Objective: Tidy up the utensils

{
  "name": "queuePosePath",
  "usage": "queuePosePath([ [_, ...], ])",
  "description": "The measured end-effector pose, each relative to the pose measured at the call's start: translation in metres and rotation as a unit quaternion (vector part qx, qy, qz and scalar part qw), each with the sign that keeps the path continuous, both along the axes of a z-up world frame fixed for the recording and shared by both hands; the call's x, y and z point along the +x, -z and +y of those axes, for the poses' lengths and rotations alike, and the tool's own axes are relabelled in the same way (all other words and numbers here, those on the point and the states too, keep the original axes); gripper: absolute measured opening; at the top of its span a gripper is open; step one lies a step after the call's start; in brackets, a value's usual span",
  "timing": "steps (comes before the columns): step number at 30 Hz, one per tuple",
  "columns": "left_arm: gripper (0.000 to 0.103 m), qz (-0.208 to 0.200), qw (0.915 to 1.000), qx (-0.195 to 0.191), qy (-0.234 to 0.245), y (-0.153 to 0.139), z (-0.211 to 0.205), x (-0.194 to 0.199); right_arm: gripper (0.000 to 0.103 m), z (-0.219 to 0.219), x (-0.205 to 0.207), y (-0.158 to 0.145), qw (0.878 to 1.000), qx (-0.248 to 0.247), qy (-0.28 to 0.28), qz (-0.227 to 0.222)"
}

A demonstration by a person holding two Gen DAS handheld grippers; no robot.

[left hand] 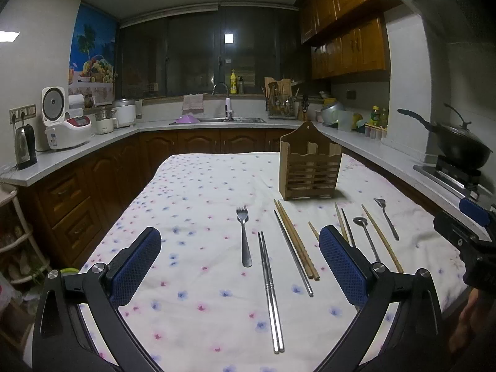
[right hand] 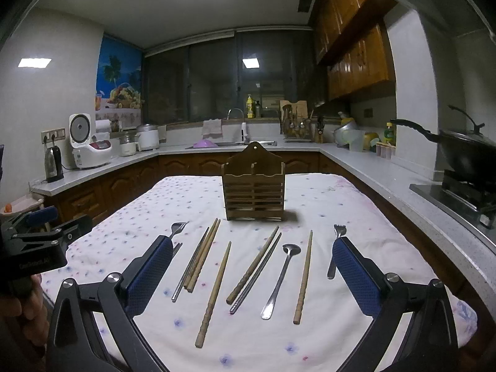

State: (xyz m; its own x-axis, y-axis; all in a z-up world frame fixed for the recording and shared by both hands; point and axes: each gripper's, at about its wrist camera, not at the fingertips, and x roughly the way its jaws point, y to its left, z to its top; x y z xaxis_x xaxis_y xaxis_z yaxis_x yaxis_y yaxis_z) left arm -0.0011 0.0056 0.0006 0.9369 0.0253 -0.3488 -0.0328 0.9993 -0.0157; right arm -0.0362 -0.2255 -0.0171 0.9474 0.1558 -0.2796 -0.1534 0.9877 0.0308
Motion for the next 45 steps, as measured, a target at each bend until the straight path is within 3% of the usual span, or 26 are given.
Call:
queuePosePath([
  [45,0.103,0.016,0.9999,-0.003,0.003,0.0087,0.0032,0.0070,0.103,0.0044,-0.0003,-0.0012,1.000,0.000,-0.004,0.002],
])
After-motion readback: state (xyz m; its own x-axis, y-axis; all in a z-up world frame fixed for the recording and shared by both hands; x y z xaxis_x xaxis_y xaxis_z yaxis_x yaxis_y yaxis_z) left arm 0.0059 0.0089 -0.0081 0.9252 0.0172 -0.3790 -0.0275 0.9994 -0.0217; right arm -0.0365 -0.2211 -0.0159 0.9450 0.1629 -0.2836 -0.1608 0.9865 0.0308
